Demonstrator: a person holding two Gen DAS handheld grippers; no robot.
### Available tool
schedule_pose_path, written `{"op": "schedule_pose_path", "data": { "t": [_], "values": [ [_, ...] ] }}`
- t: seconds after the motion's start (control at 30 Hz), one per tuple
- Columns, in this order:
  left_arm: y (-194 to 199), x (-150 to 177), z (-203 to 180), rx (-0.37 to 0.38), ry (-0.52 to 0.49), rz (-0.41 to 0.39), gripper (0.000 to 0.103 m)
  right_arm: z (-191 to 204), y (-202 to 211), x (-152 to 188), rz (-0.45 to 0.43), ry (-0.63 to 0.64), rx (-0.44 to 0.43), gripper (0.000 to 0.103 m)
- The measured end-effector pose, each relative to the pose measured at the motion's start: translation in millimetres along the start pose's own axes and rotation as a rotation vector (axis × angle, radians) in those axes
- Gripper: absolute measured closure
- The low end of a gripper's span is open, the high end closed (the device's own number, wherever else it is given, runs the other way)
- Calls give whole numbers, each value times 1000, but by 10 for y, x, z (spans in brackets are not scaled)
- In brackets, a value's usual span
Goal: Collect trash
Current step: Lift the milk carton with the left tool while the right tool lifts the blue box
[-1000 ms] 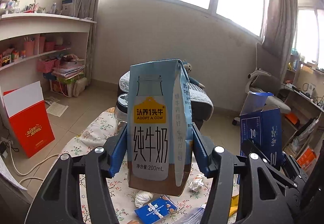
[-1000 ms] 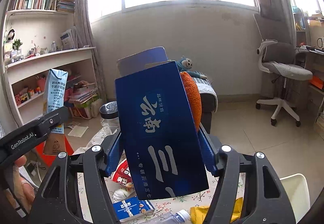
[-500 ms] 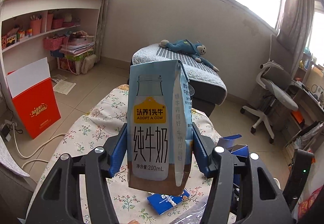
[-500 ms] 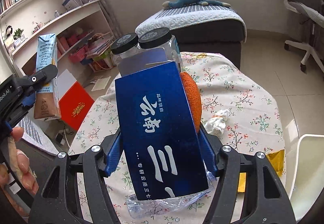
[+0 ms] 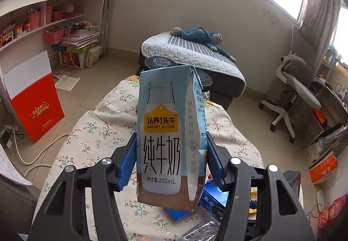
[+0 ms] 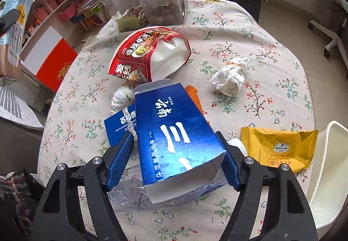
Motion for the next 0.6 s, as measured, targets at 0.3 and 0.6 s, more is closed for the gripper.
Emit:
{"op": "schedule_pose_path", "data": {
  "t": [0.3,0.6],
  "values": [
    [-6,36,-31,-1,-16,14,45,51,-26,-19,9,25,-8,42],
    [2,16,15,-12,4,12,45,54,423,-226,-152,-7,-36,53]
  ]
}}
Point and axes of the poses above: each gripper's, at about its wrist camera, not at the fingertips, and y roughly against the way its jaws point, z to its left, x to its underside, the point moved 4 cm from there along -y, roughly the way its jaws point, and after that the axes turned 8 degrees about x, right-handed, at the moved point
